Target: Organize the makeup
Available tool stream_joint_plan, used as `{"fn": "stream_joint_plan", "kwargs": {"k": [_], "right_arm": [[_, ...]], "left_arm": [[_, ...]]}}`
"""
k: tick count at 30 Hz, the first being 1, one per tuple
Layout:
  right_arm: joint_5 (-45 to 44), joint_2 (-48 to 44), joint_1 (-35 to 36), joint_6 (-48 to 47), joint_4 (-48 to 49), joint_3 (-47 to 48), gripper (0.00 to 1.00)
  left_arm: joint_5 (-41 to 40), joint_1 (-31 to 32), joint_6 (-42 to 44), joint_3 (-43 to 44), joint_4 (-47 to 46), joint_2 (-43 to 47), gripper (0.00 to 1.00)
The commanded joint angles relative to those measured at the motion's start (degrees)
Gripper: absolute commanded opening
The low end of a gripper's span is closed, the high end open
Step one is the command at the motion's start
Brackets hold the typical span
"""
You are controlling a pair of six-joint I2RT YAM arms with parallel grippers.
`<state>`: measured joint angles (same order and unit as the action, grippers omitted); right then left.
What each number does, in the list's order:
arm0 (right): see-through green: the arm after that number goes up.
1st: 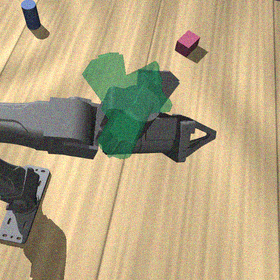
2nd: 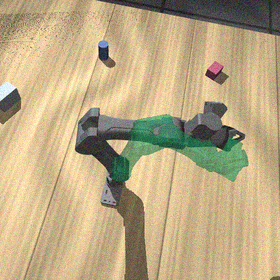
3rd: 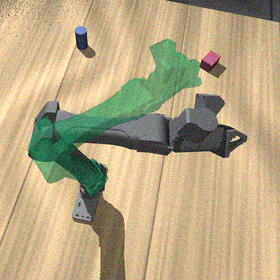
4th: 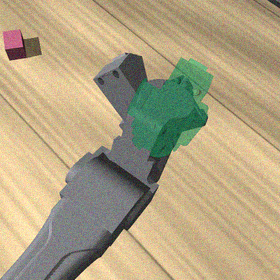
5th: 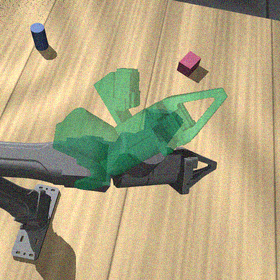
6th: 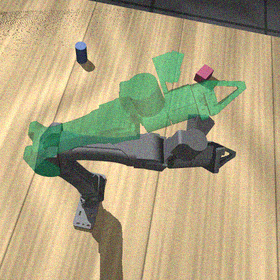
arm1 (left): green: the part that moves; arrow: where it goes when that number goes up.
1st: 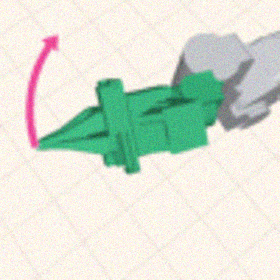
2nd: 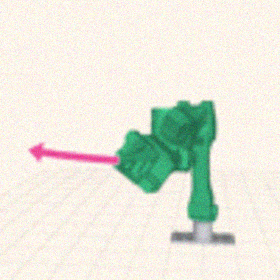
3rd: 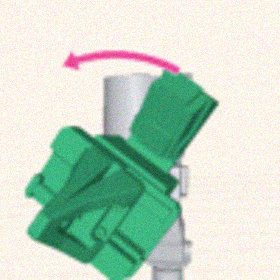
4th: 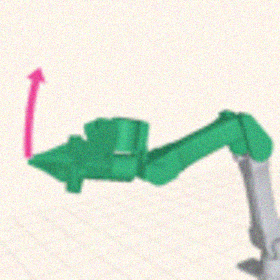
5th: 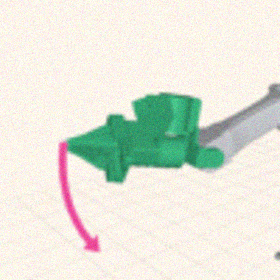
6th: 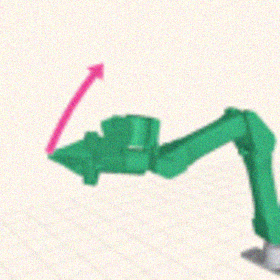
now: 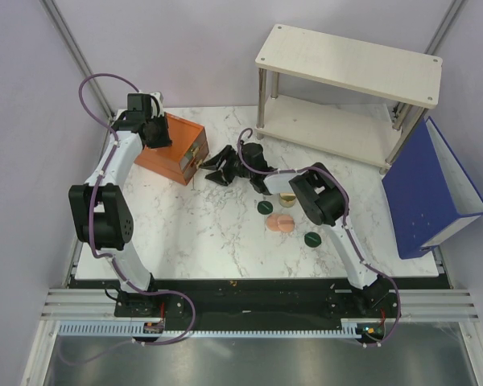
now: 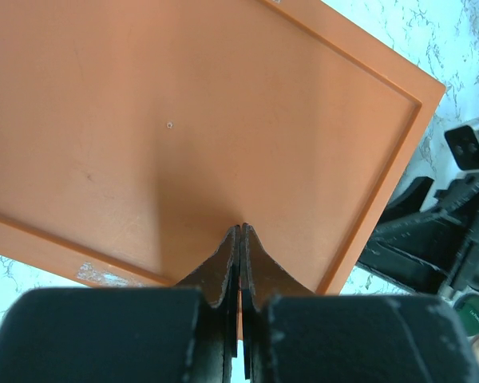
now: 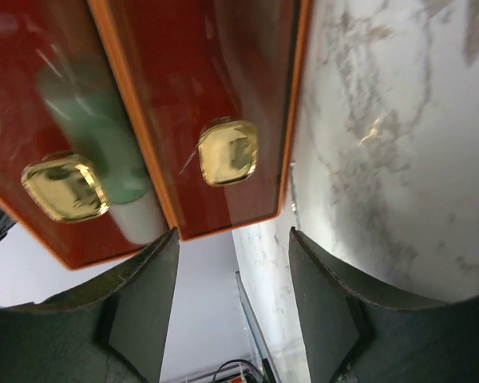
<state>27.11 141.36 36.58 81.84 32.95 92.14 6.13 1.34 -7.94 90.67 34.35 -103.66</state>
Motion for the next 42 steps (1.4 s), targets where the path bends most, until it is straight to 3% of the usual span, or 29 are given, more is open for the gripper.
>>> {"fn": "stream_joint_plan", "kwargs": {"k": [1,19,24,26,30,33,37,42], "right_arm": [[-1.10,3.30,-0.10,1.56,1.42,5.59,0.64],[-4.79,11.22,0.07,5.96,0.71,13.77,0.58],[-5.31,11.83,0.07,7.36,1.41,13.33,0.46],[-5.40,11.92,0.25,7.98,2.38,12.89,0.35],[-5.05,12.19,0.25,8.68,2.91,12.63,0.21],[-4.70,11.48,0.25,6.32,-0.94,13.76,0.15],[-4.44,10.08,0.25,-5.34,-16.19,17.89,0.11],[-4.97,6.57,-0.63,-11.35,-22.31,16.16,0.09]], "left_arm": [[-0.59,-0.11,2.32,-3.49,12.15,-2.16,0.02],[-2.35,-0.11,3.20,-4.37,12.23,-1.55,0.02],[-2.44,-0.11,3.29,-4.28,12.15,-1.55,0.02],[-2.61,-0.11,3.37,-4.28,12.23,-1.72,0.02],[-2.70,-0.11,3.37,-4.28,12.15,-1.64,0.02],[-2.79,-0.11,3.37,-4.36,12.23,-1.64,0.02],[-2.88,-0.11,3.37,-4.28,12.23,-1.64,0.02],[-2.79,-0.11,3.11,-4.28,12.23,-1.72,0.02]]}}
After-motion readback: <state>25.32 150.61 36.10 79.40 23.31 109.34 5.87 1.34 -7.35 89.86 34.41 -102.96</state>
